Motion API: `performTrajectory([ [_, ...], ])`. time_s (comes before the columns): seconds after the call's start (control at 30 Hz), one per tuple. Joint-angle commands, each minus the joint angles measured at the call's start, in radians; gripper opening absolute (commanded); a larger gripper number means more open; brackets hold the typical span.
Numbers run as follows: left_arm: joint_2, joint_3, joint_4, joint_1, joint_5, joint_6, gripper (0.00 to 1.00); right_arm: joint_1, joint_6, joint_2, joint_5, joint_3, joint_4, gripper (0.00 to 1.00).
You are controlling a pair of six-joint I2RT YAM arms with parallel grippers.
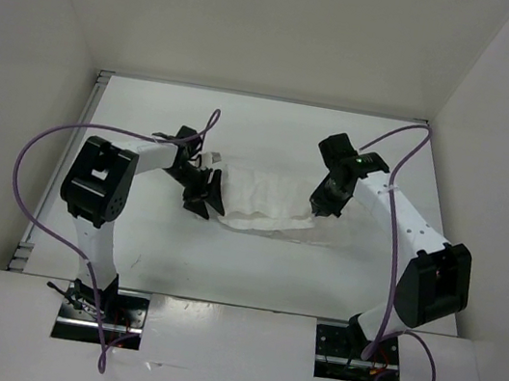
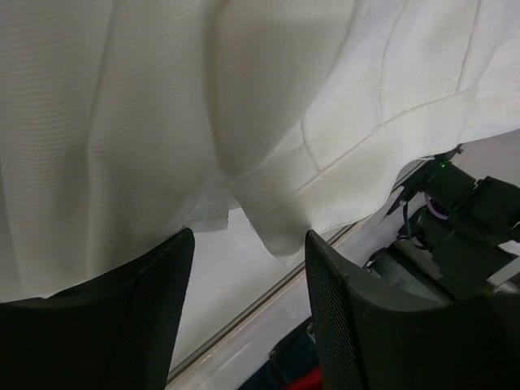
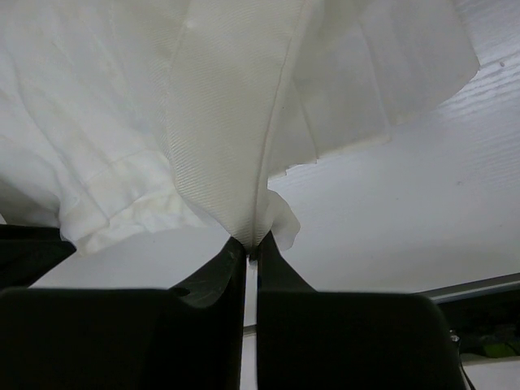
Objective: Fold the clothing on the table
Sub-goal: Fold the skirt
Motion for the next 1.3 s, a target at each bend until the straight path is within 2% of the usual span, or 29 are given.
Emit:
performTrajectory([
  [0.0,0.004,-0.019,0.066,0.004,0.041,-0.095,0.64,-0.007,0.018,-0.03,-0.006,-0.019,0.039,0.0],
  [0.23,0.022,-0.029,0.152,0.004,0.062,-0.221,0.63,-0.007,0.009,-0.058,-0.015,-0.019,0.039,0.0],
  [0.3,0.034,-0.029,0.166,0.004,0.062,-0.232,0.58,-0.007,0.0,-0.058,-0.015,-0.019,0.039,0.0],
  [0.43,0.043,-0.02,0.175,-0.005,0.062,-0.241,0.35,-0.007,-0.009,-0.058,-0.015,-0.029,0.039,0.0],
  [0.47,0.043,-0.02,0.175,-0.005,0.062,-0.241,0.24,-0.007,-0.009,-0.058,-0.015,-0.029,0.039,0.0],
  [0.53,0.043,-0.02,0.175,-0.005,0.072,-0.241,0.12,-0.007,-0.018,-0.058,-0.015,-0.018,0.039,0.0],
  [0.57,0.03,-0.02,0.175,-0.005,0.081,-0.241,0.0,-0.007,-0.018,-0.058,-0.015,-0.018,0.027,0.0],
  [0.73,-0.064,0.001,0.143,0.019,0.116,-0.241,0.0,-0.05,-0.029,-0.058,0.022,-0.009,0.007,0.0],
  [0.83,-0.101,0.072,0.098,0.048,0.116,-0.215,0.0,-0.077,-0.049,-0.069,0.031,-0.009,0.007,0.0],
  [1.07,-0.092,0.194,0.063,0.078,0.125,-0.189,0.0,-0.151,-0.097,-0.078,0.031,0.022,0.036,0.0],
  [1.27,-0.012,0.351,0.094,0.078,0.153,-0.223,0.0,-0.203,-0.161,-0.032,-0.004,0.083,0.11,0.0],
])
